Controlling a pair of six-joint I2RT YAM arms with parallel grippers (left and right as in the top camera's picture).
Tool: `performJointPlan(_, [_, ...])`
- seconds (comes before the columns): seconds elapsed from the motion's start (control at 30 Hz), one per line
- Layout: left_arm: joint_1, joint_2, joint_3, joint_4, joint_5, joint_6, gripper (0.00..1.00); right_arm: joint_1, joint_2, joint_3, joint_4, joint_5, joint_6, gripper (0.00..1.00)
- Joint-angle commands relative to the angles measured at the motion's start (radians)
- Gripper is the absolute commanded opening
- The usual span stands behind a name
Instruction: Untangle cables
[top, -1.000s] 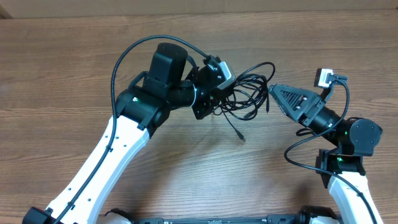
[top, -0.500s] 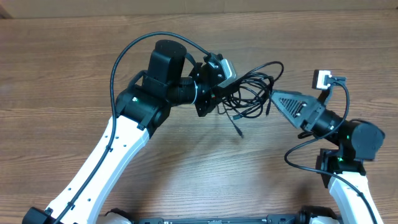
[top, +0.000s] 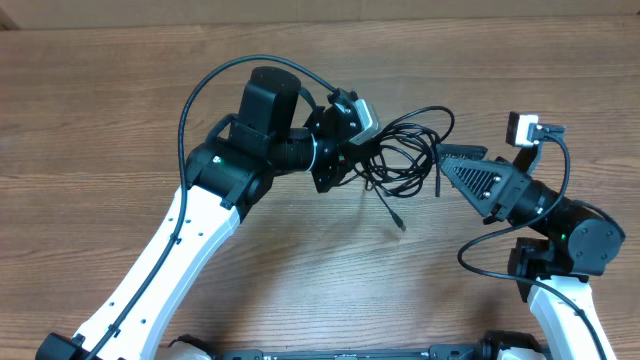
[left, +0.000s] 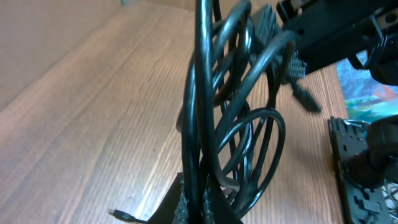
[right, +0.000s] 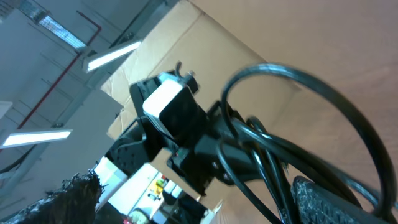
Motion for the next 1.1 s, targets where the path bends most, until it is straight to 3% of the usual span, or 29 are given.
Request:
performJointPlan(0.0, [0.003, -0.009, 0.021, -0.025, 0.034, 0.005, 0.04, 0.000, -0.003, 0.026, 0.024, 0.073, 0.016, 0.97])
performJointPlan(0.5, [0.003, -0.009, 0.021, -0.067, 0.030, 0.067, 0.04, 0.000, -0.003, 0.026, 0.186, 0.114, 0.122, 1.00])
performJointPlan(1.07, [0.008, -0.011, 0.021, -0.015, 0.174, 0.066, 0.04, -0.177, -0.003, 0.026, -0.081, 0.004, 0.012, 0.99])
